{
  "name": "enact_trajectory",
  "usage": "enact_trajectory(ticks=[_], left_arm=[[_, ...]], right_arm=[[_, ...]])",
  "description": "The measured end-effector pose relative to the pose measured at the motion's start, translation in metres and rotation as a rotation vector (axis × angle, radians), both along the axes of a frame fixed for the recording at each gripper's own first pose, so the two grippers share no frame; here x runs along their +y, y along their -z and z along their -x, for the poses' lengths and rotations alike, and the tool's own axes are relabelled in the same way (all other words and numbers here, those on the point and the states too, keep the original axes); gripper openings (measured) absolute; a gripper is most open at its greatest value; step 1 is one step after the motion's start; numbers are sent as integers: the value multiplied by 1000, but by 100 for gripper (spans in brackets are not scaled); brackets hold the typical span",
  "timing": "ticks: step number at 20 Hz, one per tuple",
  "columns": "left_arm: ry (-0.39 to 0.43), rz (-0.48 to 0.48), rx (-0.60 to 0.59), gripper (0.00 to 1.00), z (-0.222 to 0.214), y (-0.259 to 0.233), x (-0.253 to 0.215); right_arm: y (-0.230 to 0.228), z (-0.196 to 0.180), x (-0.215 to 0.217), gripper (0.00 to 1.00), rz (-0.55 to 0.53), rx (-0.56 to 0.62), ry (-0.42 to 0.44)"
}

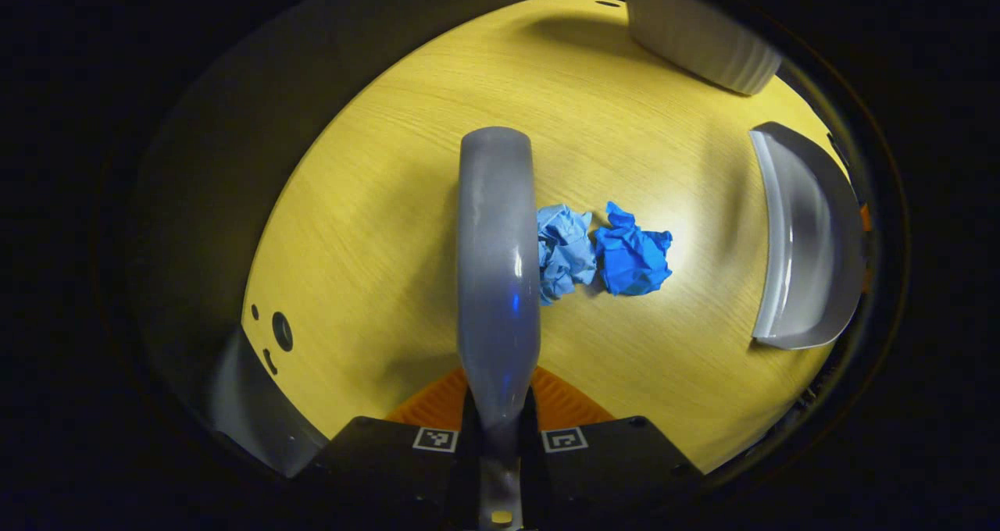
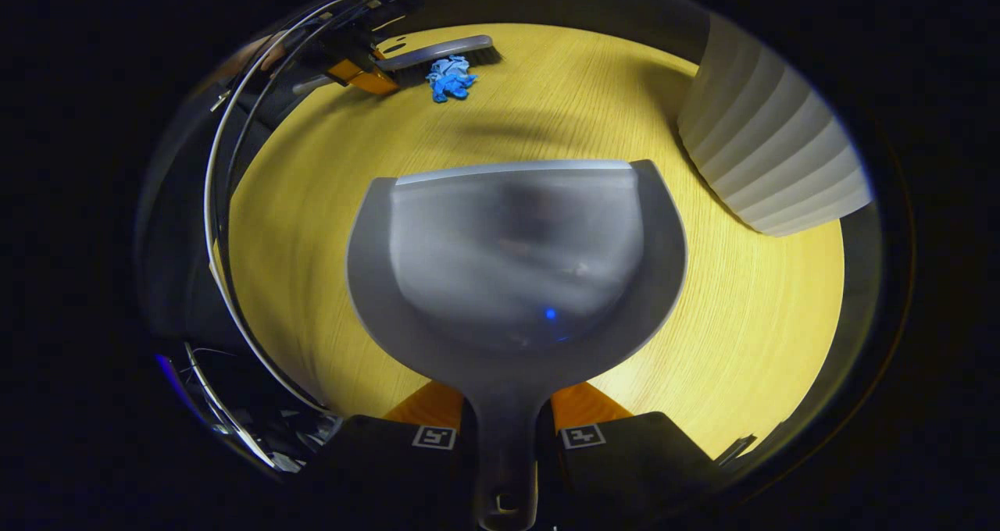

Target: Pick up the small broom and dustpan from the desktop, sweep the trash into the dustpan with the broom, and then empty the trash into the garbage bin.

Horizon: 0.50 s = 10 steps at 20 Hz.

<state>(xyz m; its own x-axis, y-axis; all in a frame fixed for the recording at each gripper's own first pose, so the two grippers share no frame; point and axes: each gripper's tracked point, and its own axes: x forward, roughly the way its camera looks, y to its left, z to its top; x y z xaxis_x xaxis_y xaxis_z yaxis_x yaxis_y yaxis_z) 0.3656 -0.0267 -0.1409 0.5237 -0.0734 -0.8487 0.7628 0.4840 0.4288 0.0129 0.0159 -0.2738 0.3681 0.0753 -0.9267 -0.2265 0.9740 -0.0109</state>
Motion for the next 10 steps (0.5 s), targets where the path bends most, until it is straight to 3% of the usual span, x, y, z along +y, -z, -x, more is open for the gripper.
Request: enact_trajectory(ticks=[10], left_arm=[[93, 90, 229, 25, 136, 35, -59]], right_arm=[[-18, -104, 38, 34, -1, -13, -33]])
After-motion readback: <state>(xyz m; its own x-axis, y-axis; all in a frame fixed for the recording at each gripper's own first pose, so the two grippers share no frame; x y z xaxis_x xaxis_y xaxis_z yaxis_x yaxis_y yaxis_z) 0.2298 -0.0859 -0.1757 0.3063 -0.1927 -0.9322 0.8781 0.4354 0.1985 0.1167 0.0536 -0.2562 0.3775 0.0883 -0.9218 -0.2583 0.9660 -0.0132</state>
